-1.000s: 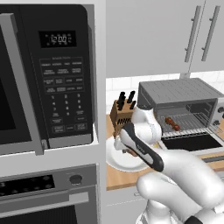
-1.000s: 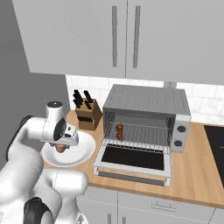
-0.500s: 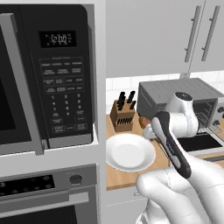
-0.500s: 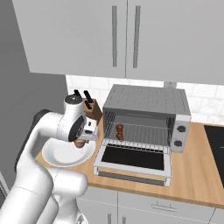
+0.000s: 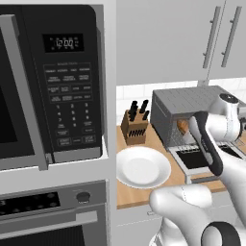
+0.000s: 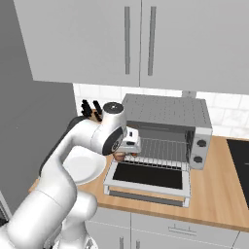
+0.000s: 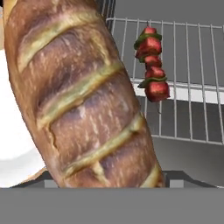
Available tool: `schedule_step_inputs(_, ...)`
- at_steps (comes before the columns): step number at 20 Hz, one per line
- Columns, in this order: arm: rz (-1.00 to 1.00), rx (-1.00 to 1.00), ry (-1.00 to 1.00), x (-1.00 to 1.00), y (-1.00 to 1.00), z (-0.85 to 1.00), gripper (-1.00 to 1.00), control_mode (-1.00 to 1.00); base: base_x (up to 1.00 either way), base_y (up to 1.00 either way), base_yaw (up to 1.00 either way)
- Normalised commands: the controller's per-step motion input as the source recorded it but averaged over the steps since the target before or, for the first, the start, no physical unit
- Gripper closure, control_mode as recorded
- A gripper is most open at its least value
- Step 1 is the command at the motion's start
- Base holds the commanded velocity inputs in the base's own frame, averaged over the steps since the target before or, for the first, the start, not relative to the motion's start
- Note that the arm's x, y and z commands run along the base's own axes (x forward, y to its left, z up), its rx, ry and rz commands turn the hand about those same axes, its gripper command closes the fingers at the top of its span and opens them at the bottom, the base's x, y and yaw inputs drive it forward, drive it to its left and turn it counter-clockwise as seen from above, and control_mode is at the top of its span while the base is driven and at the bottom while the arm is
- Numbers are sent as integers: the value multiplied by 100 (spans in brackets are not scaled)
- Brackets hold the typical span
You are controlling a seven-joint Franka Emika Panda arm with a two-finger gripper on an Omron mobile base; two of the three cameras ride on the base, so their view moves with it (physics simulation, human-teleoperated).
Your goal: Pick up the kebab skewer and baguette bread, and place them inside the toaster oven. Close the toaster oven door and start by setting the timer.
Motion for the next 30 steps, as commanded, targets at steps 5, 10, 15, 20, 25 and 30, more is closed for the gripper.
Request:
schedule_step_inputs(5,0,-8,-2,9,-94,0,100,-100,0,0,0)
schedule_step_inputs(10,0,-3,-5,2,-48,-19,100,-100,0,0,0)
schedule_step_inputs(15,0,0,-14,32,-32,-25,100,-100,0,0,0)
schedule_step_inputs(20,0,-6,-1,27,-35,-22,100,-100,0,0,0)
schedule_step_inputs(25,2,-2,0,55,-22,-14,100,-100,0,0,0)
schedule_step_inputs(30,9,0,0,29,-10,-29,100,-100,0,0,0)
